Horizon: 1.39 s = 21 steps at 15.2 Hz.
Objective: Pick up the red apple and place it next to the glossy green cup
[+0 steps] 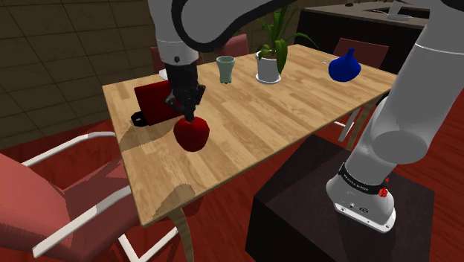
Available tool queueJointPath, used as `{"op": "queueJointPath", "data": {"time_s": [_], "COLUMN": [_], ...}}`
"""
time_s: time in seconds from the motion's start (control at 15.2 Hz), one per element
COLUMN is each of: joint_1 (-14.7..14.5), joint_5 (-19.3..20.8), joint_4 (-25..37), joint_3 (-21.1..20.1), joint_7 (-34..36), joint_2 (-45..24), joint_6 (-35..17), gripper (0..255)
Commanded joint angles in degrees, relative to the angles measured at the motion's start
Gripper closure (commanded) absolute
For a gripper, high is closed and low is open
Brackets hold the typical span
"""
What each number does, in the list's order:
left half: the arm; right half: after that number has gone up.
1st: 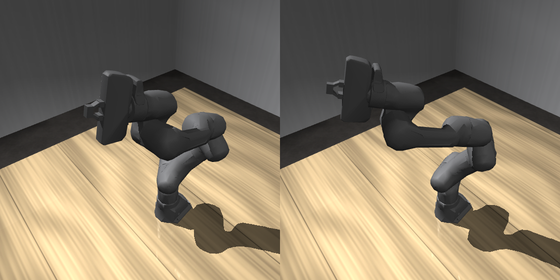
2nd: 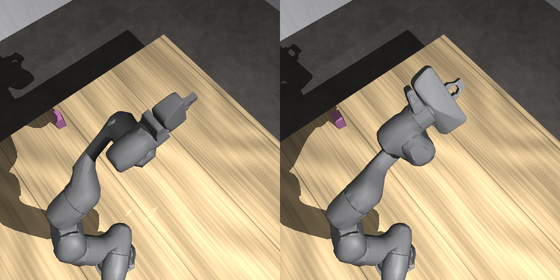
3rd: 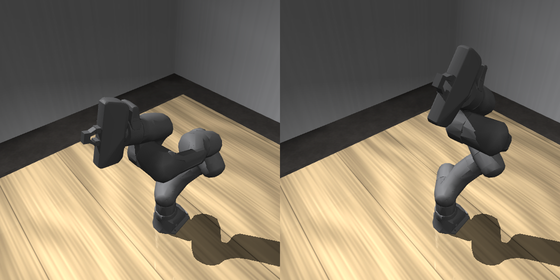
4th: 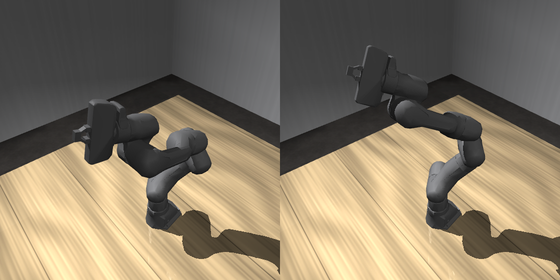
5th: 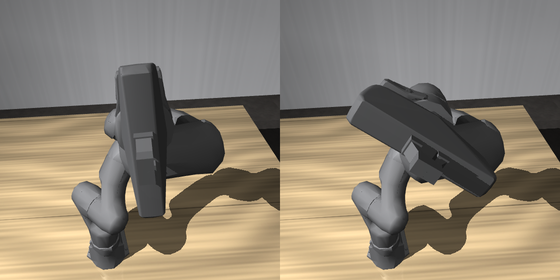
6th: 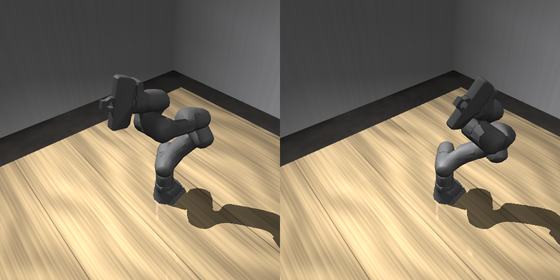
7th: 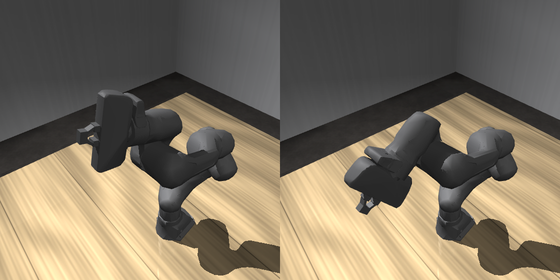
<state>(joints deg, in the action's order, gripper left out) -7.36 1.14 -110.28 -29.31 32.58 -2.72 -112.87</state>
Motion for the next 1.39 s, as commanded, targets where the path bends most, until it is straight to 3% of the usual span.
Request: {"op": "queueJointPath", "data": {"time_s": [0.0, 1.32], "joint_1": [0.03, 0.00], "joint_5": [-0.22, -0.52], "joint_4": [1.23, 16.15], "joint_3": [0.00, -0.06], "joint_7": [-0.14, -0.31], "joint_2": [0.39, 0.88], "joint_6": [1.58, 16.92], "gripper": [255, 255]}}
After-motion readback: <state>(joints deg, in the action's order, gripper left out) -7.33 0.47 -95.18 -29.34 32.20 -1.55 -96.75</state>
